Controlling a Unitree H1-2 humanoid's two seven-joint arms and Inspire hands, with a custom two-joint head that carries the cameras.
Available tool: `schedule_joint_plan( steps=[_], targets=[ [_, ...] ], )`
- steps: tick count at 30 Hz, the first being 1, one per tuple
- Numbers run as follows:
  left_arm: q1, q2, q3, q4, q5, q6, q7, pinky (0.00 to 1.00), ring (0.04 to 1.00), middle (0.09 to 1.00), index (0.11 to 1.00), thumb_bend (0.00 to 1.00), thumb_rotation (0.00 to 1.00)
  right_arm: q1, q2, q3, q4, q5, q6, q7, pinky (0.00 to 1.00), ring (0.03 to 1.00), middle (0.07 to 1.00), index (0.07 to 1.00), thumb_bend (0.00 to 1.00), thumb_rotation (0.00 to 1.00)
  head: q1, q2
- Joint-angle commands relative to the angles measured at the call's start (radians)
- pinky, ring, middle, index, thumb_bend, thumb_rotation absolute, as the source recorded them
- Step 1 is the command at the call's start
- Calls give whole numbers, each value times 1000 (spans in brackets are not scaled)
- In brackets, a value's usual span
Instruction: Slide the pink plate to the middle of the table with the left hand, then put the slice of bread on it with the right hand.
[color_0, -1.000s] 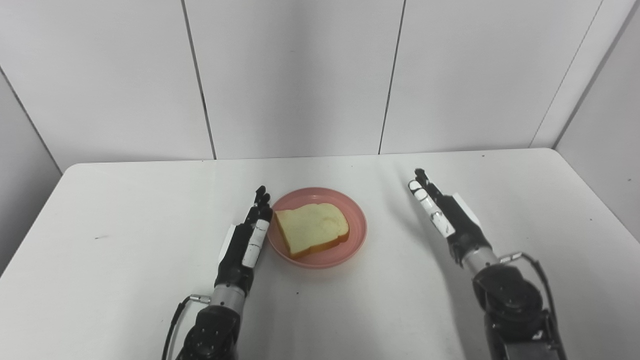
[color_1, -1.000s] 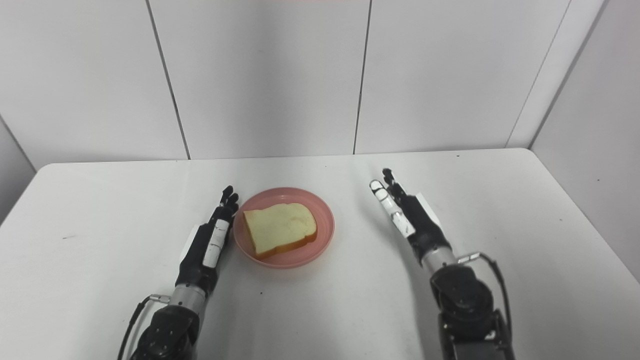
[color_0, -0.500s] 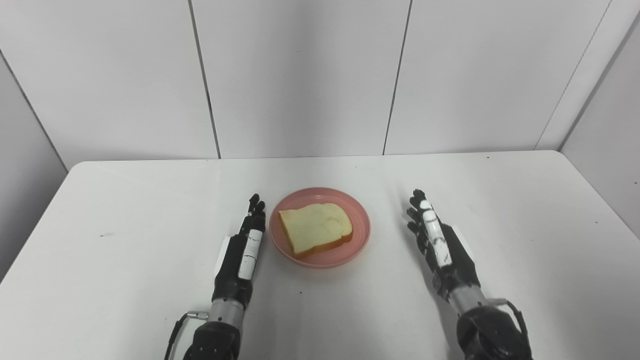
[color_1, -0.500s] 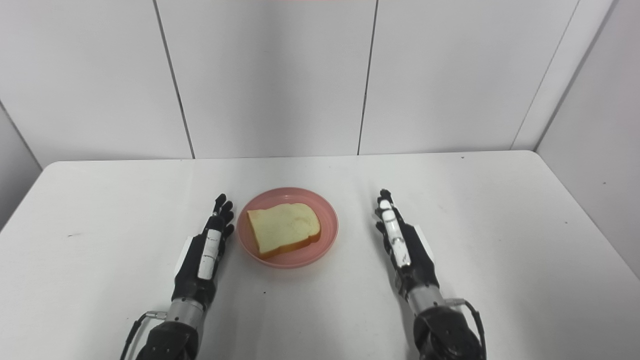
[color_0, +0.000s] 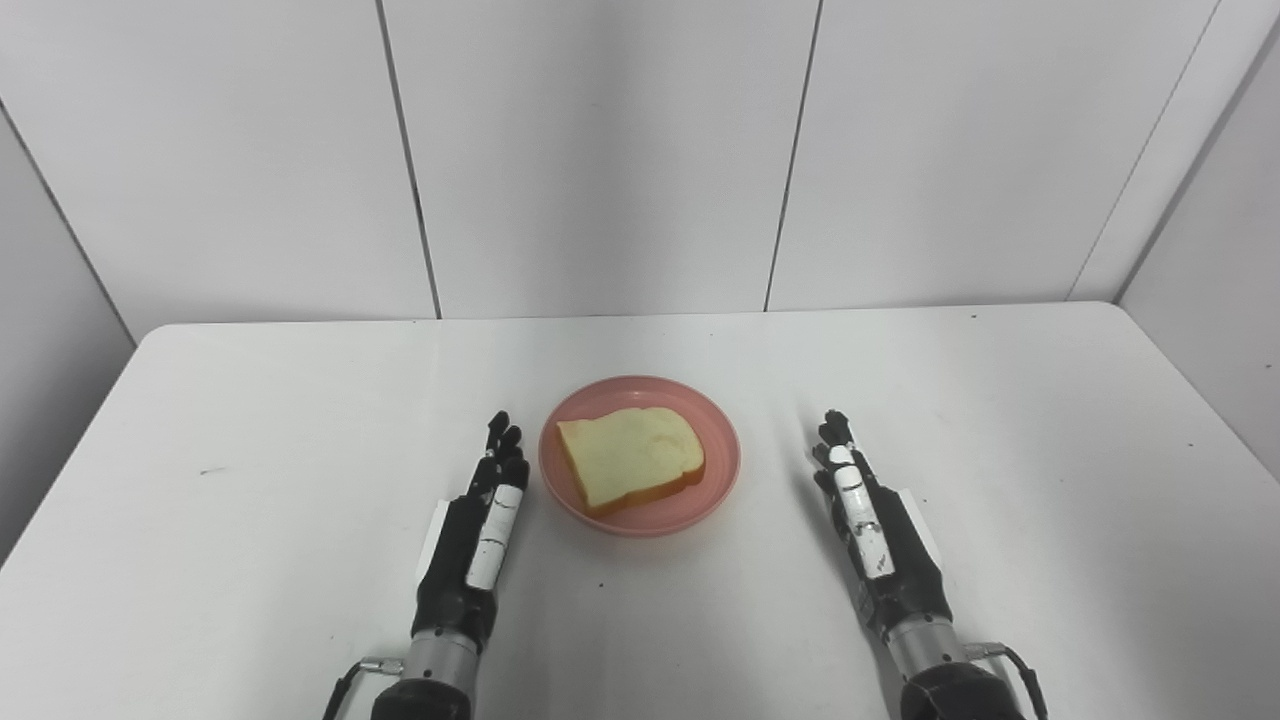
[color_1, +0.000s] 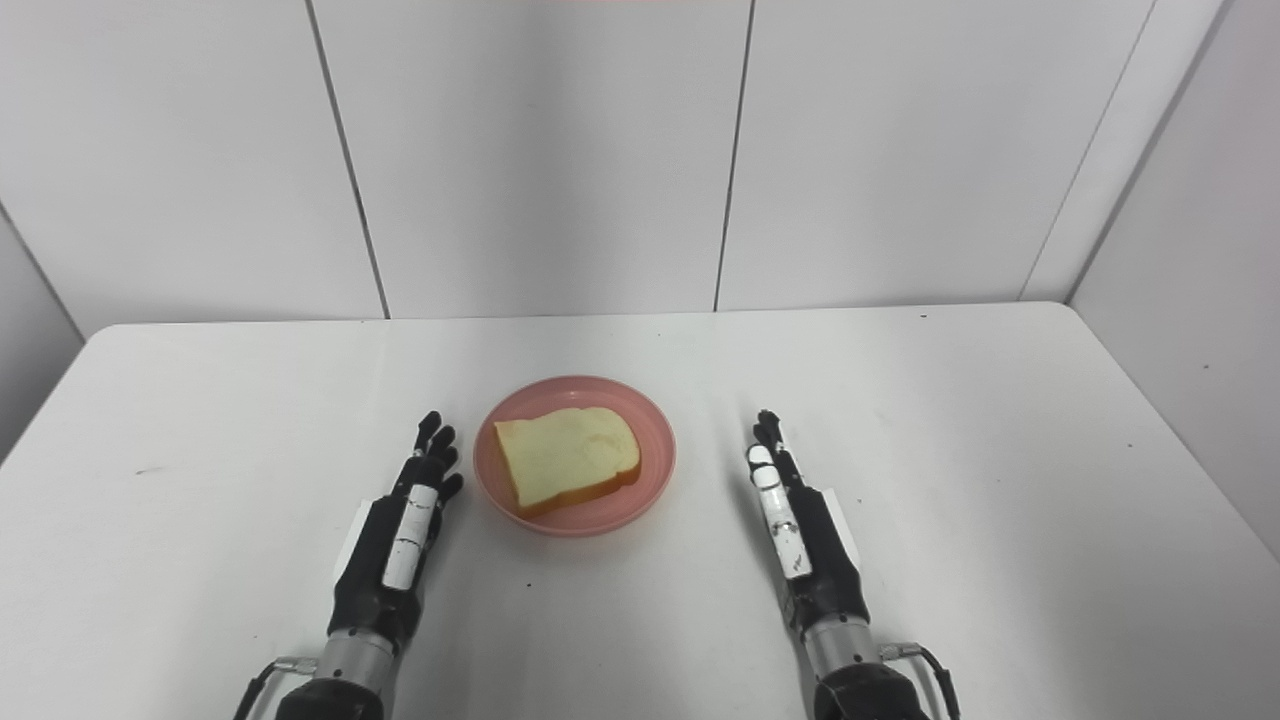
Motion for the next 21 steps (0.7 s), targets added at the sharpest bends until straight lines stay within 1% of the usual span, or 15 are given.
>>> schedule_joint_plan(
  steps=[1, 3, 6, 8, 9, 11, 13, 14, 15, 16, 21],
  targets=[
    [11, 4, -3, -1, 9, 1, -2, 957, 1000, 1000, 1000, 775, 999, -16, -3, 3, 14, 11, -25, -2, 1000, 998, 1000, 1000, 380, 1000, 1, 0],
    [10, -1, -1, -1, -2, 4, -8, 955, 1000, 1000, 1000, 775, 1000, -13, -9, 8, 23, 9, -42, -1, 1000, 998, 1000, 1000, 380, 1000, 0, -4],
    [6, -9, 4, -3, -23, 22, -14, 974, 1000, 1000, 1000, 705, 1000, -11, -12, 10, 45, 20, -74, 4, 999, 988, 996, 994, 380, 1000, -1, -4],
    [4, -10, 4, -2, -25, 26, -13, 976, 1000, 1000, 1000, 686, 1000, -12, -11, 10, 51, 28, -81, 5, 1000, 989, 998, 995, 381, 1000, -1, -4],
    [1, 8, -12, -8, 9, 54, -17, 976, 1000, 1000, 1000, 686, 1000, -14, -13, 11, 59, 27, -88, 5, 1000, 989, 998, 995, 381, 1000, -3, -4],
    [0, 24, -26, -17, 33, 83, -23, 965, 1000, 1000, 1000, 764, 1000, -17, -11, 11, 68, 32, -96, 3, 1000, 995, 1000, 999, 410, 1000, -8, -7],
    [0, 21, -25, -7, 28, 76, -21, 982, 1000, 1000, 1000, 796, 1000, -19, -14, 17, 72, 25, -107, 4, 1000, 993, 1000, 1000, 415, 1000, -12, -9],
    [-3, 8, -10, 19, -15, 56, -32, 988, 1000, 1000, 1000, 804, 1000, -20, -15, 20, 78, 23, -114, 6, 1000, 993, 1000, 1000, 415, 1000, -14, -8],
    [-6, -1, 0, 39, -48, 42, -40, 994, 1000, 1000, 1000, 858, 957, -21, -17, 23, 82, 22, -119, 8, 1000, 990, 1000, 1000, 415, 1000, -14, -8],
    [-7, -8, 8, 51, -69, 32, -47, 998, 1000, 1000, 1000, 892, 929, -21, -17, 24, 85, 23, -122, 8, 1000, 988, 1000, 1000, 415, 1000, -14, -8],
    [-21, -12, 16, 104, -107, -23, -67, 1000, 1000, 1000, 1000, 981, 890, -25, -22, 38, 87, -7, -129, -6, 987, 982, 1000, 1000, 413, 1000, -10, -7]
  ],
)
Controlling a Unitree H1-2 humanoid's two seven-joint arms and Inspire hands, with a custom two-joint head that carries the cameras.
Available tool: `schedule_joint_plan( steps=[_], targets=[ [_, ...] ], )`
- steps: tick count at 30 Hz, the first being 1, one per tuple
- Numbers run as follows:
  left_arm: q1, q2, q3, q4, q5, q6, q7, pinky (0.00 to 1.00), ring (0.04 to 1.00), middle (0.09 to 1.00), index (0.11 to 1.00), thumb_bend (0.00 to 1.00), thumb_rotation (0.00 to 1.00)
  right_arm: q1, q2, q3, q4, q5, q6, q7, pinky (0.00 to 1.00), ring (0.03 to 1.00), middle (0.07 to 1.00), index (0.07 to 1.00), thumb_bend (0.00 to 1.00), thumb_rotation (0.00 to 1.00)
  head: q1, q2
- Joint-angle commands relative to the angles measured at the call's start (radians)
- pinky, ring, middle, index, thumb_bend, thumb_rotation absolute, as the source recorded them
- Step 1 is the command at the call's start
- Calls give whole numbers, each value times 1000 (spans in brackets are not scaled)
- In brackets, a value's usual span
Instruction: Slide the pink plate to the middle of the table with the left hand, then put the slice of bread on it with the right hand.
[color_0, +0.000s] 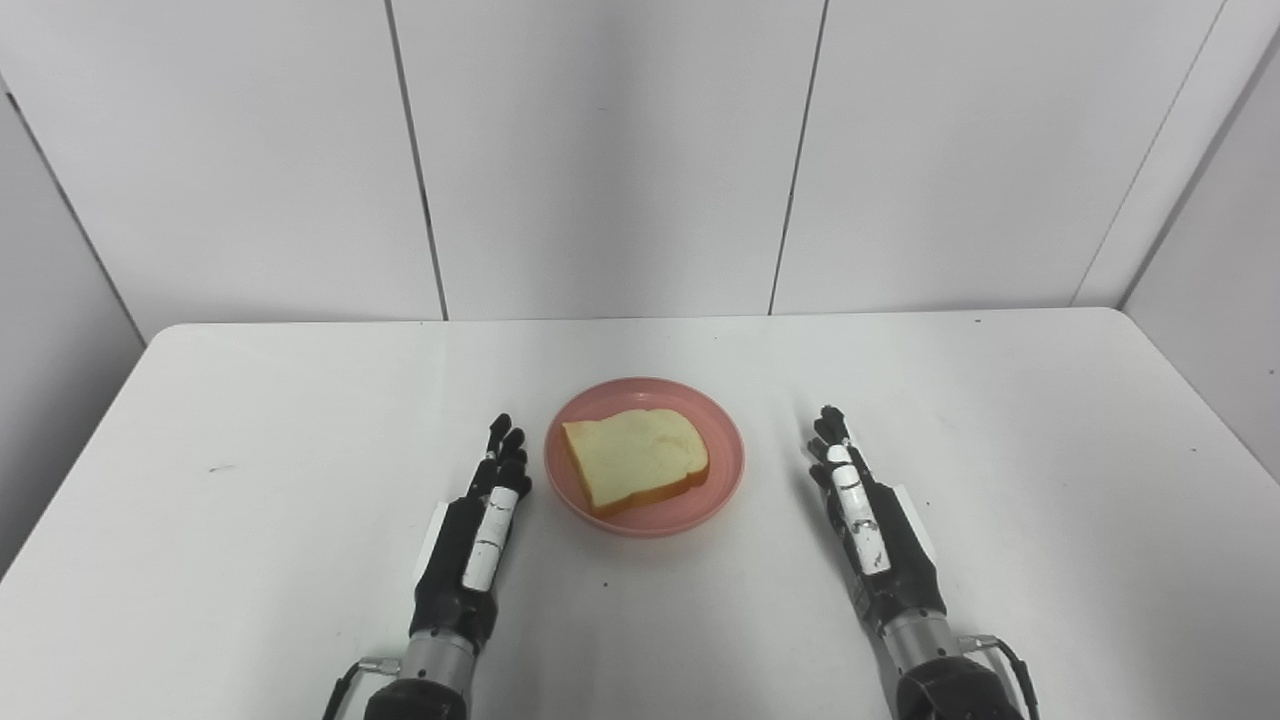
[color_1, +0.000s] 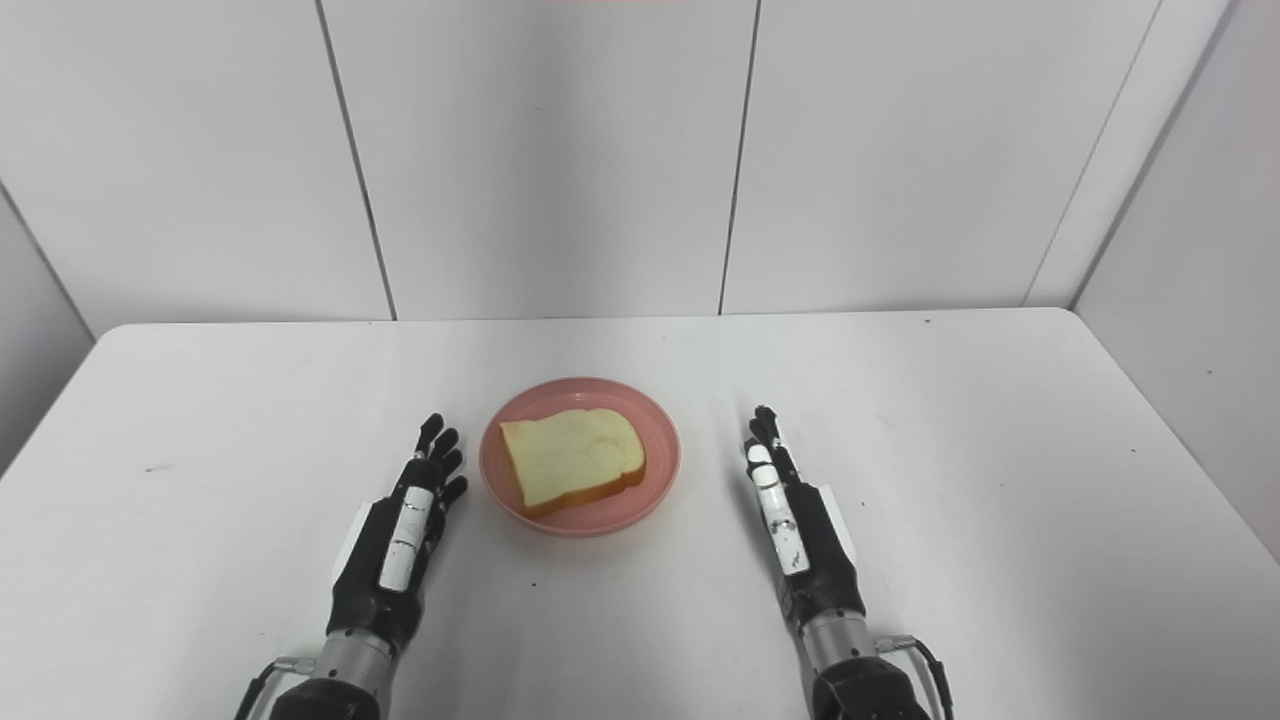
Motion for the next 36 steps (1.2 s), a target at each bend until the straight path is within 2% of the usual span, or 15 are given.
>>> schedule_joint_plan(
  steps=[1, 4, 8, 12, 13, 17, 18, 19, 20, 22, 28, 36],
  targets=[
    [-4, -7, -6, 39, -15, 16, -26, 1000, 1000, 1000, 1000, 986, 890, -3, 5, 11, 13, -7, -32, -4, 984, 981, 1000, 1000, 411, 1000, 1, 0],
    [-4, -9, -6, 40, -17, 12, -26, 1000, 1000, 1000, 1000, 978, 878, -2, 4, 12, 11, 0, -23, -1, 992, 983, 1000, 1000, 417, 1000, 1, 0],
    [0, 6, -28, 29, 31, 11, -20, 1000, 1000, 1000, 1000, 965, 924, 1, 0, 17, 11, 0, -23, 5, 995, 983, 1000, 1000, 407, 1000, 7, 0],
    [4, 12, -39, 19, 56, 9, -12, 1000, 1000, 1000, 1000, 908, 934, 2, -4, 23, 8, 3, -20, 9, 998, 985, 1000, 1000, 398, 1000, 7, 2],
    [6, 16, -47, 16, 84, -4, 2, 1000, 1000, 1000, 1000, 910, 958, 4, -4, 24, 5, 3, -18, 9, 1000, 986, 1000, 1000, 397, 1000, 7, 3],
    [18, 29, -70, -26, 174, 32, 30, 1000, 1000, 1000, 997, 920, 998, 8, -4, 28, -7, 0, -9, 5, 993, 985, 1000, 1000, 393, 1000, 9, 5],
    [19, 32, -75, -28, 192, 11, 38, 999, 1000, 1000, 996, 915, 999, 9, -4, 29, -9, -5, -7, 2, 991, 985, 1000, 1000, 393, 1000, 10, 6],
    [19, 34, -78, -28, 204, -6, 43, 978, 1000, 1000, 993, 853, 1000, 9, -4, 30, -10, -7, -6, 0, 983, 983, 1000, 1000, 387, 1000, 10, 6],
    [19, 38, -83, -27, 222, -17, 51, 971, 1000, 1000, 992, 832, 1000, 8, -6, 31, -9, -11, -8, -1, 981, 982, 1000, 1000, 385, 1000, 10, 6],
    [22, 38, -87, -33, 243, -21, 61, 949, 993, 1000, 988, 825, 1000, 7, -8, 32, -8, -13, -8, 0, 979, 981, 1000, 1000, 386, 1000, 10, 6],
    [24, 22, -71, -39, 178, -9, 31, 955, 999, 1000, 997, 844, 1000, 11, -10, 33, -21, -11, 4, -2, 975, 977, 1000, 1000, 382, 1000, 20, 12],
    [14, 27, -77, -13, 212, -31, 48, 972, 1000, 1000, 997, 855, 1000, 12, -16, 36, -26, -12, 10, -4, 968, 974, 997, 1000, 387, 1000, 23, 16]
  ],
)
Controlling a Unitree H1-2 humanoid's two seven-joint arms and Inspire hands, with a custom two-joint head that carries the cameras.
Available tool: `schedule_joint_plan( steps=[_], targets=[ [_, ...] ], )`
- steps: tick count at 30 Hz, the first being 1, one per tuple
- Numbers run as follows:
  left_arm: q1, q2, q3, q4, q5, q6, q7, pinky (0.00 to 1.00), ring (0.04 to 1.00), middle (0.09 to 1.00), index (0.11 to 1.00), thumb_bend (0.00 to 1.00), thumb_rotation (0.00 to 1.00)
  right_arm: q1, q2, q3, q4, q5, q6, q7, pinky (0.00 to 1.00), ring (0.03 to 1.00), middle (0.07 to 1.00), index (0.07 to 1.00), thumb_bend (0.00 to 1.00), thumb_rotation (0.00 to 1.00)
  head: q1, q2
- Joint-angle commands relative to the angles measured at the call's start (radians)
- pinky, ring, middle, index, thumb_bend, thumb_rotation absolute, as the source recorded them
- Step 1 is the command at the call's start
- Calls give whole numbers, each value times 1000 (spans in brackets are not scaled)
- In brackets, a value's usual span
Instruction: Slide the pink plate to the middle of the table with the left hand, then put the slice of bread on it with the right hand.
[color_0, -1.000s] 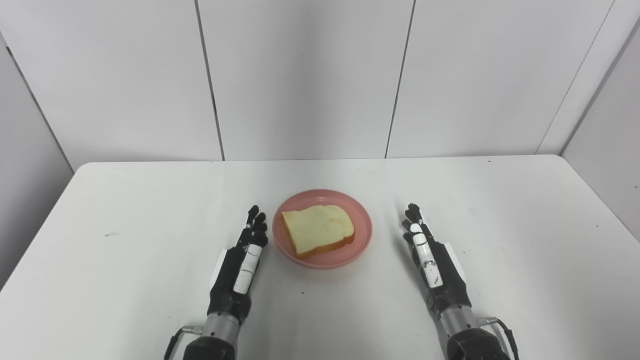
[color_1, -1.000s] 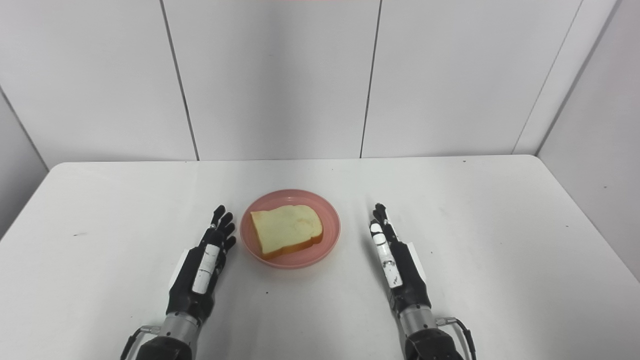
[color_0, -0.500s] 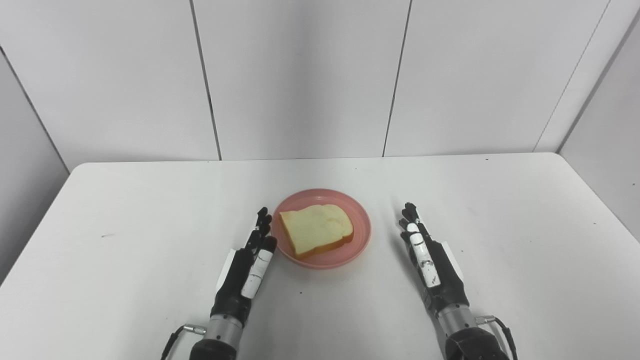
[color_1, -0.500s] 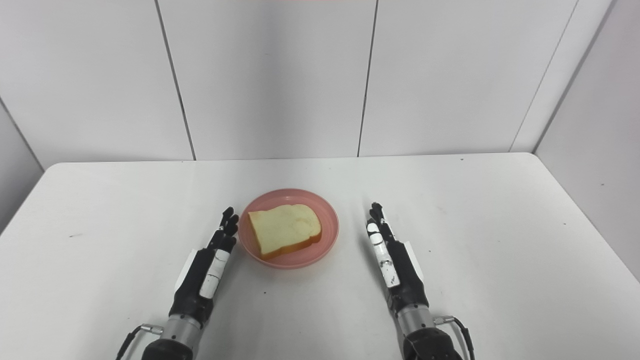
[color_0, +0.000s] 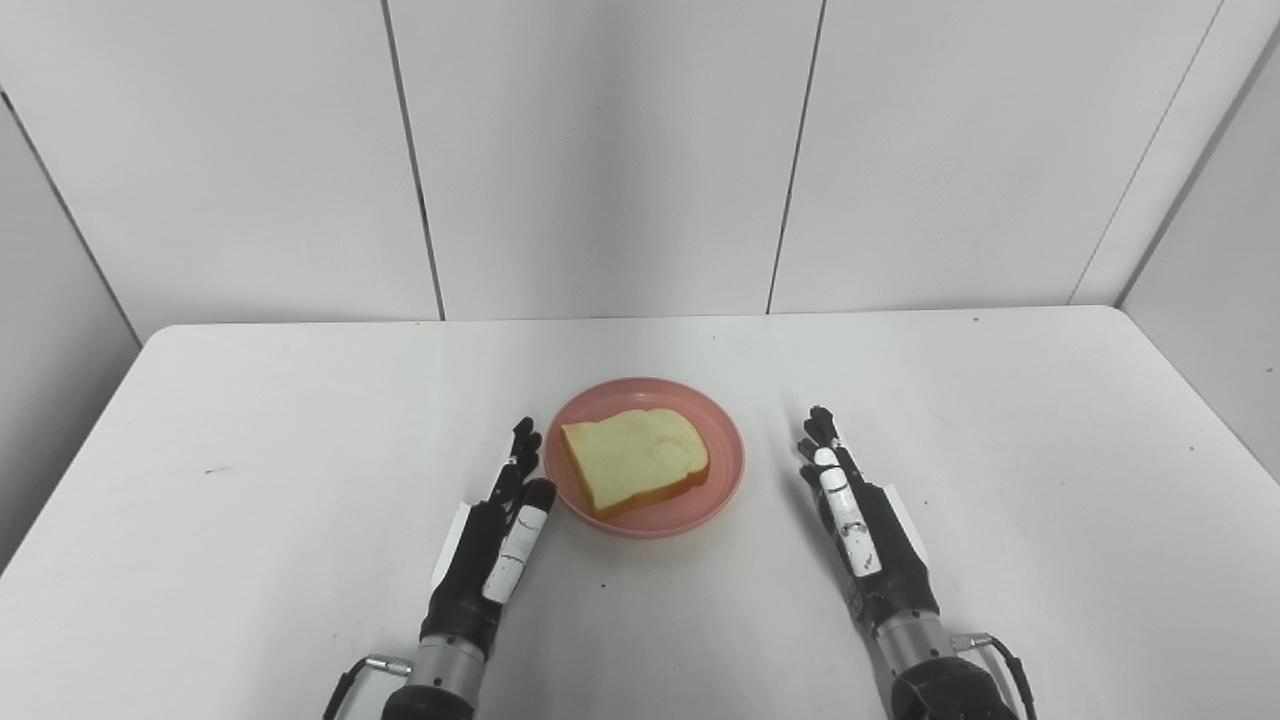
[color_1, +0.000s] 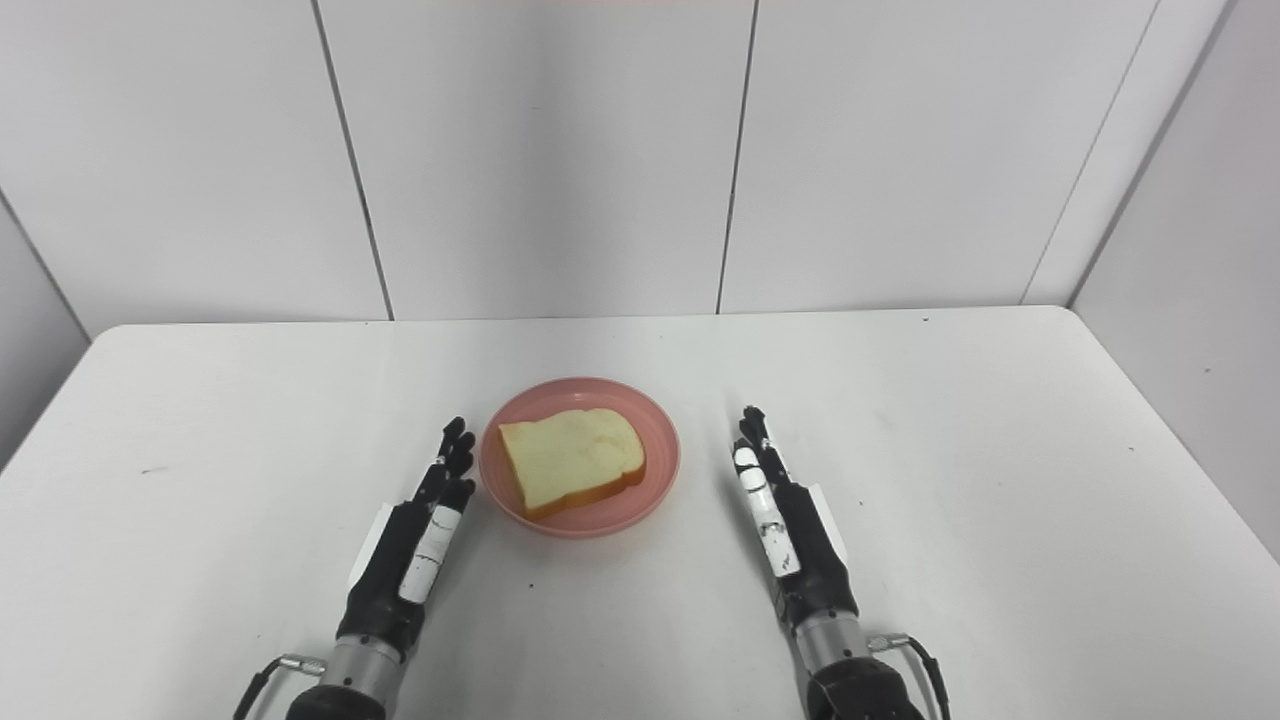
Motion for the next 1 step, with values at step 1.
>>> schedule_joint_plan(
  steps=[1],
  targets=[
    [3, -3, -2, 20, -10, -16, -8, 974, 1000, 1000, 997, 855, 1000, 8, -3, 7, -17, 1, 13, 7, 969, 974, 997, 1000, 387, 1000, 0, 3]
  ],
)
